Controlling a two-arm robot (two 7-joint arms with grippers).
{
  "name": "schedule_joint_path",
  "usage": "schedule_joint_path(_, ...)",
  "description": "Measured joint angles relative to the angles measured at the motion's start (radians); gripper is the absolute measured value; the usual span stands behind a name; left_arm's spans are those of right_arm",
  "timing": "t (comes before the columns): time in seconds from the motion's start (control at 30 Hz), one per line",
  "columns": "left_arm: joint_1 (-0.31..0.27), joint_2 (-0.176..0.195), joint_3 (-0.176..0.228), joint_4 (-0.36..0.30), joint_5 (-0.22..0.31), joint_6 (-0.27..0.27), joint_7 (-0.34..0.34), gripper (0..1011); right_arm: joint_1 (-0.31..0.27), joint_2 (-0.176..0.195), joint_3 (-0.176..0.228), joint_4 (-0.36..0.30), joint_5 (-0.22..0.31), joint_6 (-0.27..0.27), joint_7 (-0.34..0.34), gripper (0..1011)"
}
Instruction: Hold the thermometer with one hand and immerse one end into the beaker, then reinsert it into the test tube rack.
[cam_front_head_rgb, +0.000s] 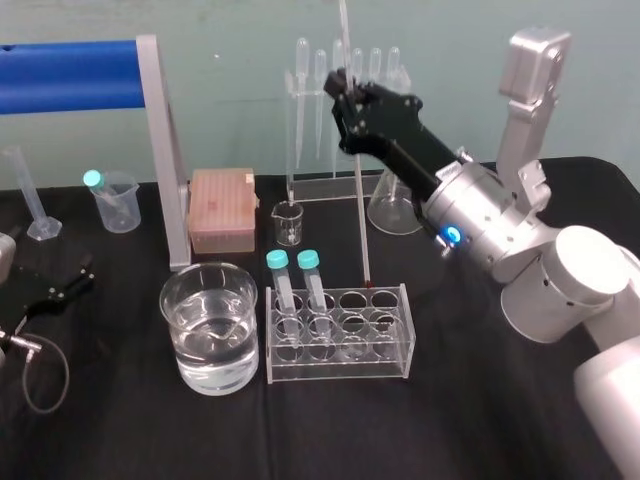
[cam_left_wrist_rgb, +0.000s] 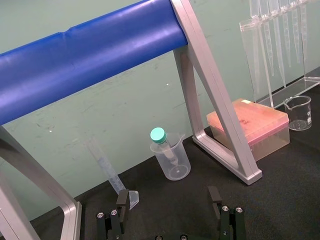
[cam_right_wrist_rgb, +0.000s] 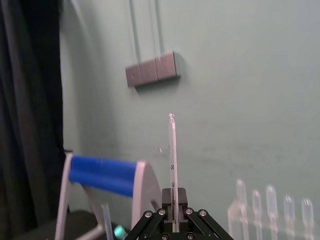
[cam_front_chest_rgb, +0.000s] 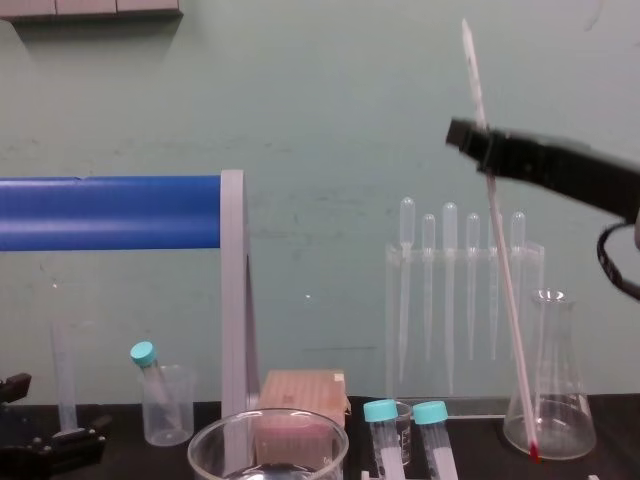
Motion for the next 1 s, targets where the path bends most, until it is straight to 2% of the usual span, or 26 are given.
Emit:
schedule_joint_path(0.2, 0.000, 0.000, 0.000, 0.000, 0.000, 0.000, 0.000, 1008, 0.038, -0.003, -0.003, 0.001, 0.029, -0.032, 0.019, 58)
schedule_joint_path(0.4, 0.000, 0.000, 0.000, 0.000, 0.000, 0.000, 0.000, 1008, 0.094, -0.017, -0.026, 0.036, 0.048, -0.076, 0.050, 58)
schedule_joint_path(0.63, 0.000, 0.000, 0.000, 0.000, 0.000, 0.000, 0.000, 1008, 0.155, -0.042, -0.075, 0.091, 0.080, -0.110, 0.107, 58)
schedule_joint_path(1.0, 0.000, 0.000, 0.000, 0.000, 0.000, 0.000, 0.000, 1008, 0.214, -0.070, -0.157, 0.138, 0.140, -0.139, 0.212, 58)
